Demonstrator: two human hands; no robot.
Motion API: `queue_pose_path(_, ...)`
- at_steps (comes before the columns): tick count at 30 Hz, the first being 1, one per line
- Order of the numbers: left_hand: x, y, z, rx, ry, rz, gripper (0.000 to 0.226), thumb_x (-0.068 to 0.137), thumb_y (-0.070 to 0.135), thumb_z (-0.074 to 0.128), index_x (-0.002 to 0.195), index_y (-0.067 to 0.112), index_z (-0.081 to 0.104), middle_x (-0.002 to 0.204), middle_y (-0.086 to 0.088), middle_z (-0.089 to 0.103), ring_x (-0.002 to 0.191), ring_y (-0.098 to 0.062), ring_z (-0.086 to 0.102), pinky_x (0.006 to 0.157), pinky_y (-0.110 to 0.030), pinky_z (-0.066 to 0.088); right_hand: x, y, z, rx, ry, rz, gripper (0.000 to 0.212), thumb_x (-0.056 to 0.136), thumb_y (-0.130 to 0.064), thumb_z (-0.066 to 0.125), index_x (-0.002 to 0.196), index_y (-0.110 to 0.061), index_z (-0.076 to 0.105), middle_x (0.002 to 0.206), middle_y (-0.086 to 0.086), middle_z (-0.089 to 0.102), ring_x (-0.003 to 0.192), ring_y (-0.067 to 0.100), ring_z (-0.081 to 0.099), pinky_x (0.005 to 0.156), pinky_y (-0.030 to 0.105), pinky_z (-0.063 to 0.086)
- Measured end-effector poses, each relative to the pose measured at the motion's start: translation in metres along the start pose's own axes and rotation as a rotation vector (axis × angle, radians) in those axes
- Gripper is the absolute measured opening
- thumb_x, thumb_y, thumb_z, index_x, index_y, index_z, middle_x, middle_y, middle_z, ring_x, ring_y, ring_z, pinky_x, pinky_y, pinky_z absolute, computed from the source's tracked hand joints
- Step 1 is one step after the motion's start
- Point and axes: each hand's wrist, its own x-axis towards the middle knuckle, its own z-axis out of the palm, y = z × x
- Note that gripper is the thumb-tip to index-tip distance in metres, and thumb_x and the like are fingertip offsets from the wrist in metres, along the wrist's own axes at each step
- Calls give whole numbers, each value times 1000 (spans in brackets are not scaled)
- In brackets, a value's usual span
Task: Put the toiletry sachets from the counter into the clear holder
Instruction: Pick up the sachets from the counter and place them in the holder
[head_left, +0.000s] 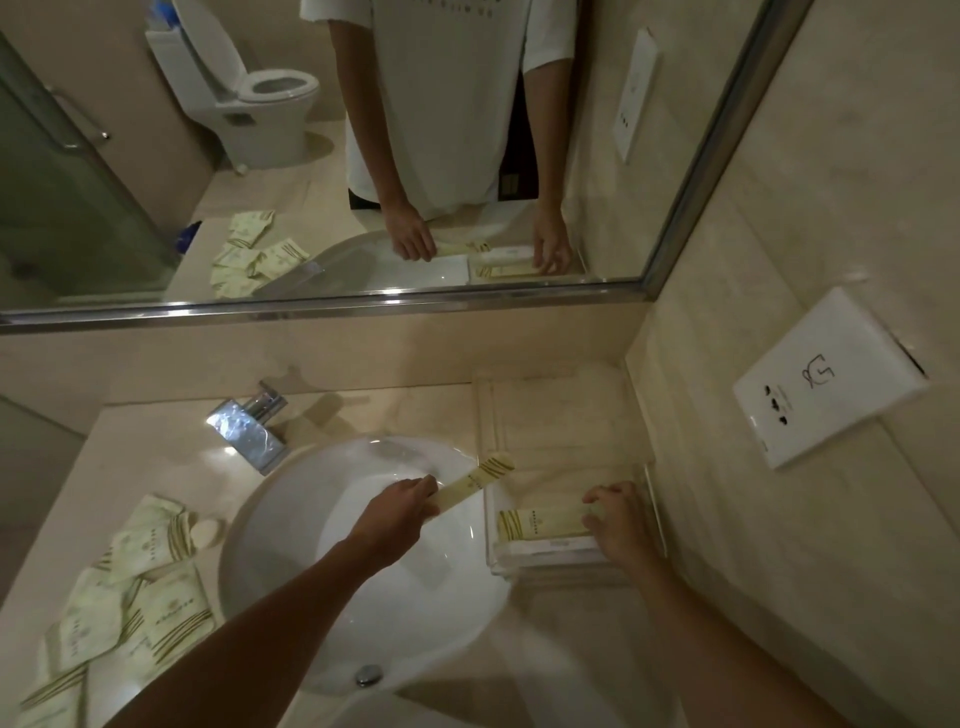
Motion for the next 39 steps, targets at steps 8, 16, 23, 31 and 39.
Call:
queue_pose_path(8, 11, 6, 5, 33, -21, 41, 7, 93, 22, 51, 89, 16, 50, 86, -5, 62, 72, -25, 55, 58, -32, 39, -6, 2, -3, -7, -28, -25, 28, 77, -14, 71, 105, -12, 66, 108, 13, 51, 99, 31, 55, 90, 31, 43)
queue_pose_path(16, 27, 30, 13, 37, -90, 69, 5, 95, 21, 48, 90, 19, 47, 86, 0, 56, 72, -18, 50, 54, -28, 40, -11, 5, -15, 56, 54, -3, 34, 83, -3, 61, 116, -9, 61, 114, 14, 55, 97, 30, 59, 89, 36, 49)
queue_pose_path(23, 49, 62, 29, 6, -160, 157, 6, 93, 11, 49, 99, 8, 51, 100, -14, 60, 77, -20, 50, 62, -28, 40, -6, -9, -48, 30, 220, 84, 22, 87, -2, 52, 102, -8, 66, 105, 11, 61, 97, 28, 59, 75, 26, 39)
queue_pose_path(31, 74, 89, 61, 122, -262, 208, 34, 85, -7, 49, 116, 6, 46, 108, -16, 59, 95, -28, 55, 73, -34, 45, -7, -11, -67, -27, 290, 82, 19, 87, -4, 53, 99, -14, 63, 101, 6, 61, 94, 24, 59, 74, 31, 47)
queue_pose_path(39, 86, 97, 81, 312, -335, 263, 62, 87, -2, 49, 142, 16, 26, 125, -13, 51, 111, -29, 48, 89, -39, 44, -7, -6, -64, 25, 227, 95, 22, 88, -2, 50, 102, -11, 64, 105, 10, 61, 95, 26, 59, 78, 29, 45)
